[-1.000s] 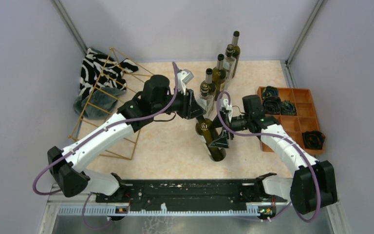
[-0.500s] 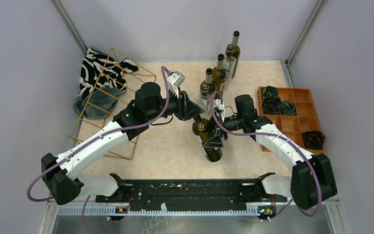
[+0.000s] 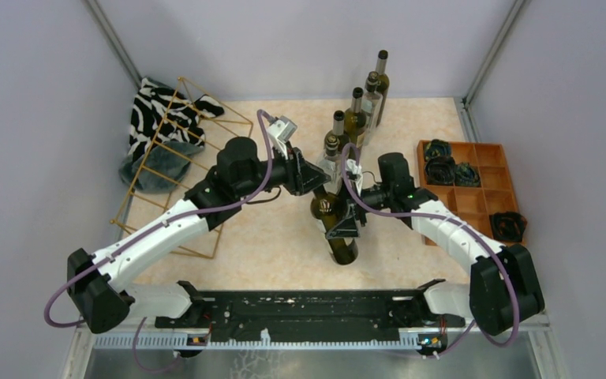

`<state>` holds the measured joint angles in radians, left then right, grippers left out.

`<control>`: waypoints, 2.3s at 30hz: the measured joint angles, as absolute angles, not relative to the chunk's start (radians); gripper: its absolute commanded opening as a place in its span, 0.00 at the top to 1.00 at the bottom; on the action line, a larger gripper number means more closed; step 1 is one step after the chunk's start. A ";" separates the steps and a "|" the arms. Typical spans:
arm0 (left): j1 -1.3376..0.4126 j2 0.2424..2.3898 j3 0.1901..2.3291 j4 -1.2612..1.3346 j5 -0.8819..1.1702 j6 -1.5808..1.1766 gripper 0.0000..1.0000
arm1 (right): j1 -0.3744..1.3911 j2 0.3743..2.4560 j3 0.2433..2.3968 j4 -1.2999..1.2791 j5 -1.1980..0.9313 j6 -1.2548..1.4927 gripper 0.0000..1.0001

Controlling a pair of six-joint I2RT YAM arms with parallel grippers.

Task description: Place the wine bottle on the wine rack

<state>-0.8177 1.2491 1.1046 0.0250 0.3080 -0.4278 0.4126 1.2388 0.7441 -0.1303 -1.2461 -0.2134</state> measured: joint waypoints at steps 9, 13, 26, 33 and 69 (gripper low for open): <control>-0.816 1.237 1.090 0.049 0.308 -0.430 0.63 | 0.417 1.239 0.744 -0.104 -1.251 -0.197 1.00; -0.816 1.222 1.074 0.074 0.312 -0.446 0.18 | 0.417 1.239 0.744 -0.109 -1.251 -0.198 1.00; -0.818 1.084 1.029 0.068 0.208 -0.556 0.02 | 0.418 1.255 0.744 -0.142 -1.205 -0.177 1.00; -0.818 1.039 0.971 0.028 0.115 -0.650 0.03 | 0.418 1.267 0.744 -0.146 -1.171 -0.160 1.00; -0.934 1.262 0.934 0.115 -0.125 -0.680 1.00 | 0.417 1.286 0.744 -0.168 -1.134 -0.145 0.53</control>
